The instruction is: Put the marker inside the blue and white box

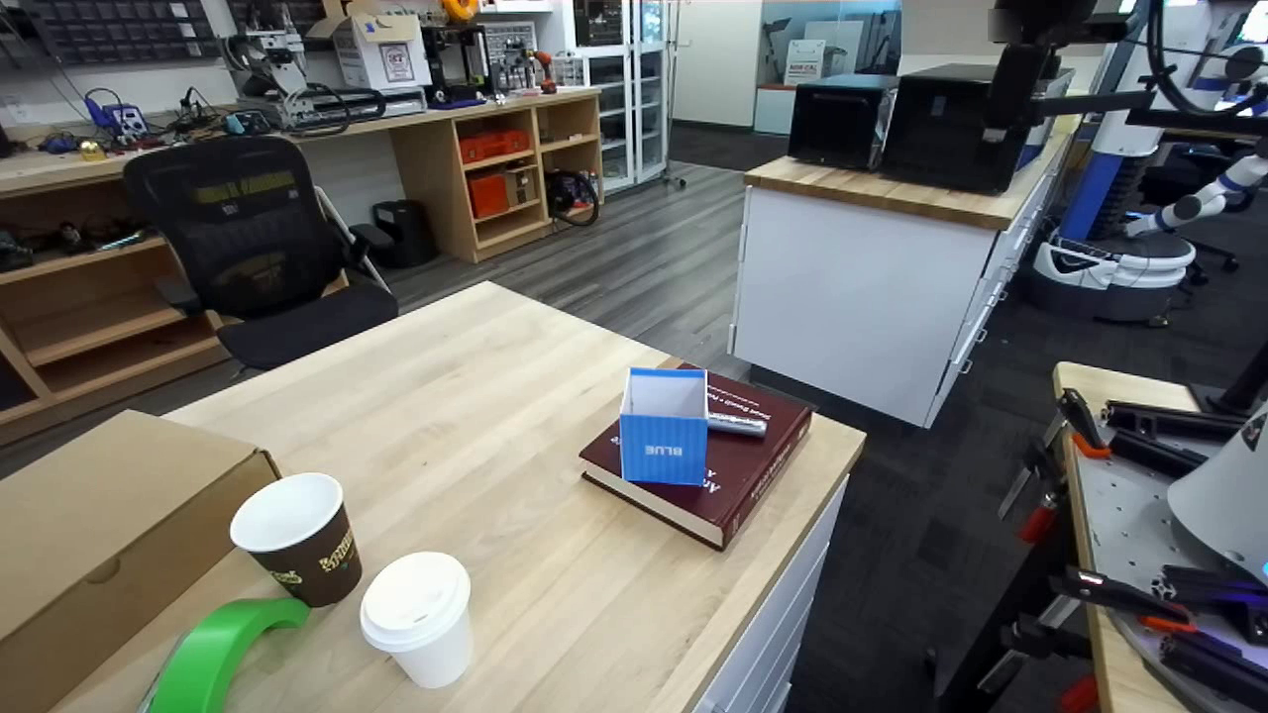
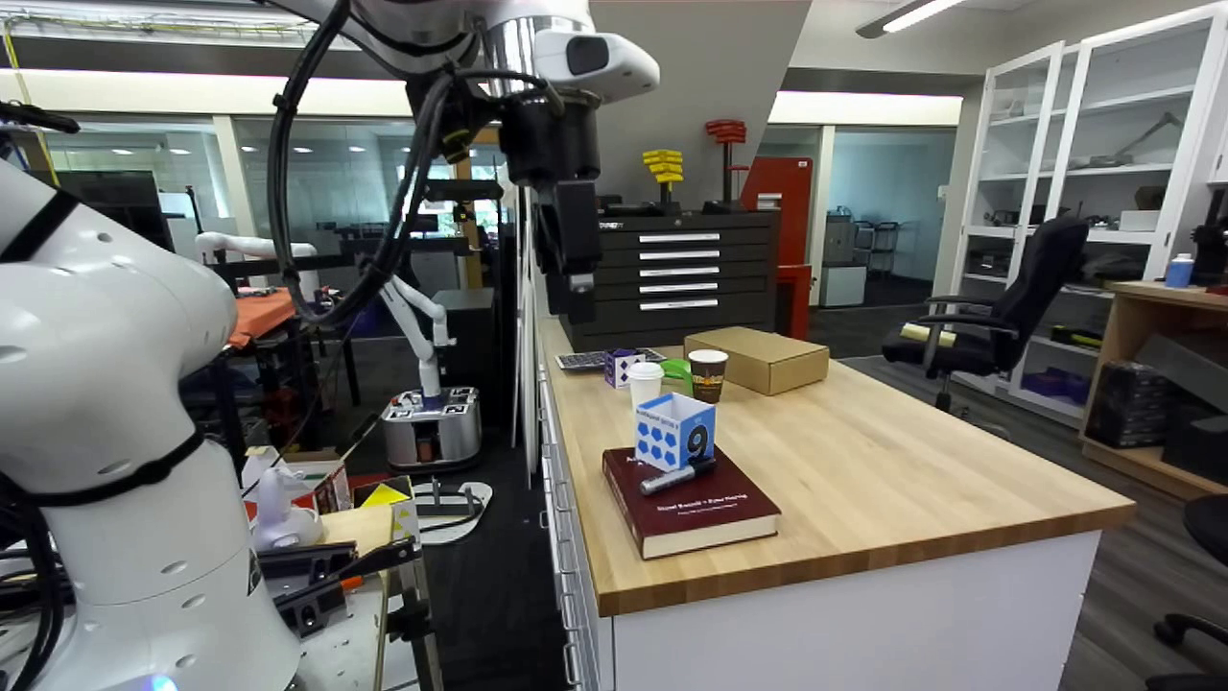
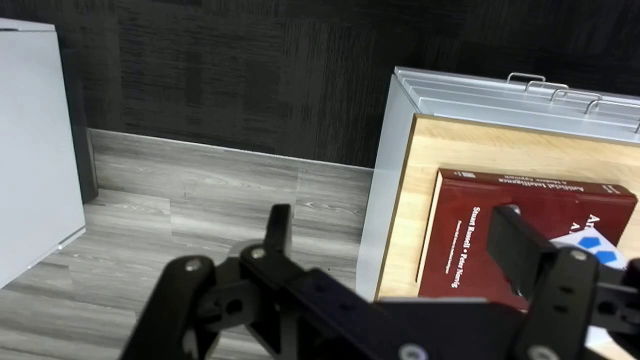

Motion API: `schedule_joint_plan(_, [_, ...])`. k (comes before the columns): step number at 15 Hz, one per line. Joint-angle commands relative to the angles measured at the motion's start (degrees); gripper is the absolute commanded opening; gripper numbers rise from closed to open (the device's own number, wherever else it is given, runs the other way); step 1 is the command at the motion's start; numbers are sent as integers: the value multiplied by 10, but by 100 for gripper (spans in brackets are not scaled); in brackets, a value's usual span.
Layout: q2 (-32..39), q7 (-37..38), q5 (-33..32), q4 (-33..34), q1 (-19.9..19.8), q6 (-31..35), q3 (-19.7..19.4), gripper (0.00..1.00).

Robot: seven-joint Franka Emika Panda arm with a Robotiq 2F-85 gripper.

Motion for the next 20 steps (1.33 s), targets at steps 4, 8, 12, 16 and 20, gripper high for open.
schedule_joint_plan(4, [87,-33,40,1,40,150,-9,100])
schedule_joint_plan(8, [168,-48,65,14,67,206,0,100])
schedule_joint_plan(12, [236,-53,77,28,88,226,16,100])
schedule_joint_plan(16, [283,-43,74,42,97,237,36,100])
schedule_joint_plan(20, [317,-31,68,54,99,248,54,100])
